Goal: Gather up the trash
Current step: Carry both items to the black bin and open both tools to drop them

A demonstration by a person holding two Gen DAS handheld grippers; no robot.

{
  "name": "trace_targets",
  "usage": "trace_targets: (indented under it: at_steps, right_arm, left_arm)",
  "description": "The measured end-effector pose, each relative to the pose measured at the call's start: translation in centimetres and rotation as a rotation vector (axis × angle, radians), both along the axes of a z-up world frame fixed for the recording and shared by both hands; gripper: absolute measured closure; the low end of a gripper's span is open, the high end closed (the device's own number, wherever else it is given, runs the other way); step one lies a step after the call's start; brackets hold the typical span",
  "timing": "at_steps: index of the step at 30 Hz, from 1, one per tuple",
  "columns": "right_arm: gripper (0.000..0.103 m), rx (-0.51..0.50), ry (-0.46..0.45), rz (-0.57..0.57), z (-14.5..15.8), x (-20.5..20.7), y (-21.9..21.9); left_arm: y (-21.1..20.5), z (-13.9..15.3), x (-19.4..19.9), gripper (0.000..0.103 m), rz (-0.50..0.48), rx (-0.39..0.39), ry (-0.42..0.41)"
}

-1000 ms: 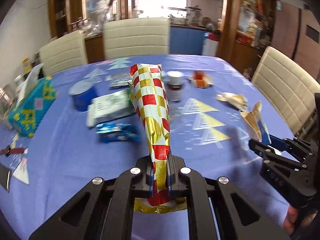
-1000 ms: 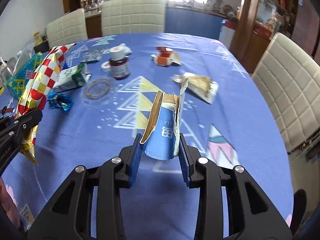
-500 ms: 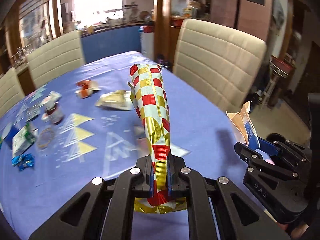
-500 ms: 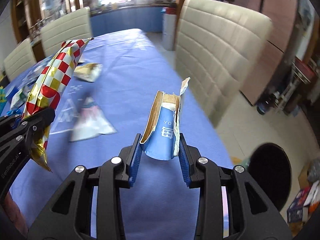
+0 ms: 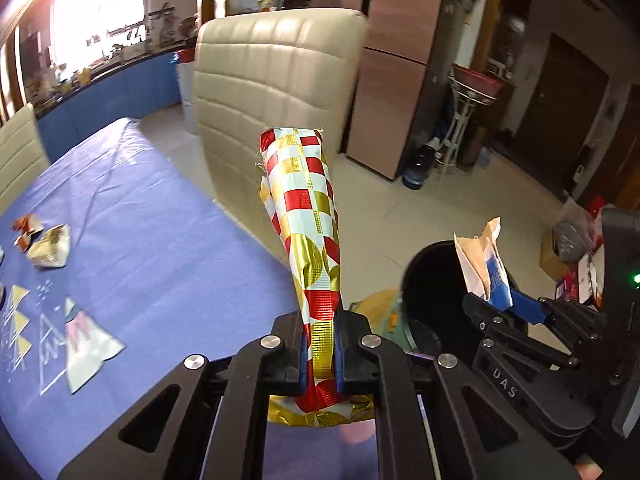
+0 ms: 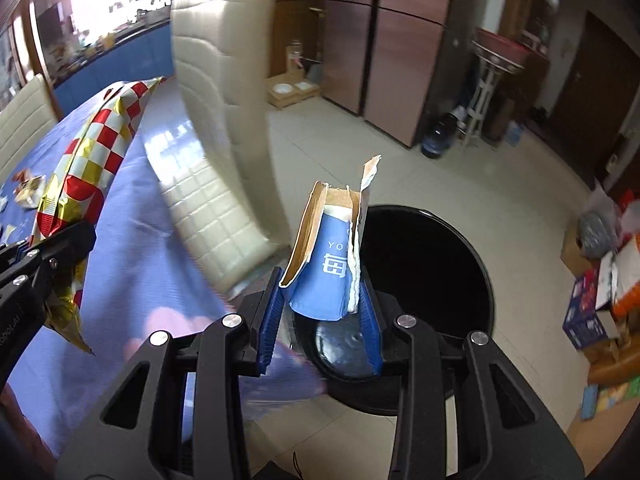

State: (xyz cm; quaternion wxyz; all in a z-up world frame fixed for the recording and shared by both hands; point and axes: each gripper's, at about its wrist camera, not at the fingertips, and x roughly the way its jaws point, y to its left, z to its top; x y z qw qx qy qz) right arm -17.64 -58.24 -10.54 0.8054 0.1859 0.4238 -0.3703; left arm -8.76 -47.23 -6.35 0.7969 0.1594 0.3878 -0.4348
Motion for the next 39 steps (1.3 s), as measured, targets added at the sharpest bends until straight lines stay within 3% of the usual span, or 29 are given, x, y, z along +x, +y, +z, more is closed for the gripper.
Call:
trace_targets:
  at_steps: [7,9,11,17,26,32,33,35,39]
  right_arm:
    - [0.061,-0.002,0.022,-0.065,-1.5,-2.8,-2.7]
    - [0.042,-0.009,0.016,-0.076,-1.5,-3.4,-3.2]
    - [0.014,-0.048,0.005,-0.095,-1.1,-4.0,-3.4]
    - [0.012,-0.157,0.049,-0.14,-0.6,-5.2,-4.2]
    - [0.012,-0.137,0.063,-0.194,-1.5,-6.8,-5.9]
    - [0.012,-0.129,0.064,-0.202,-1.8,-7.7,-7.0]
    - [0.012,-0.126,0.062,-0.204,-1.9,-7.8,-7.2]
    - [0.012,-0.122,0.059,-0.208,-2.0,-8.0,-7.5]
    - [0.012,-0.117,0.058,-0.213,-2.2,-8.2,-7.8]
  left_arm:
    - [-4.7,-1.5,-2.3,0.094,-0.07,0.017,0.011]
    - [-5.7,-2.0,-2.7,0.094,-0.081,0.026,0.013]
    - [-6.3,-2.4,-2.8,0.094,-0.087,0.036,0.014]
    - [-8.7,-2.5,-3.7,0.094,-0.12,0.044,0.024]
    - [-11.5,-2.7,-5.4,0.089,-0.169,0.049,0.029]
    - [-13.0,-3.0,-5.2,0.073,-0.186,0.062,0.067]
    - [-13.2,-3.0,-5.0,0.068,-0.182,0.065,0.07]
    - [-13.2,-2.9,-4.8,0.038,-0.171,0.055,0.081]
    - [-13.1,-2.5,-4.1,0.029,-0.136,0.03,0.076]
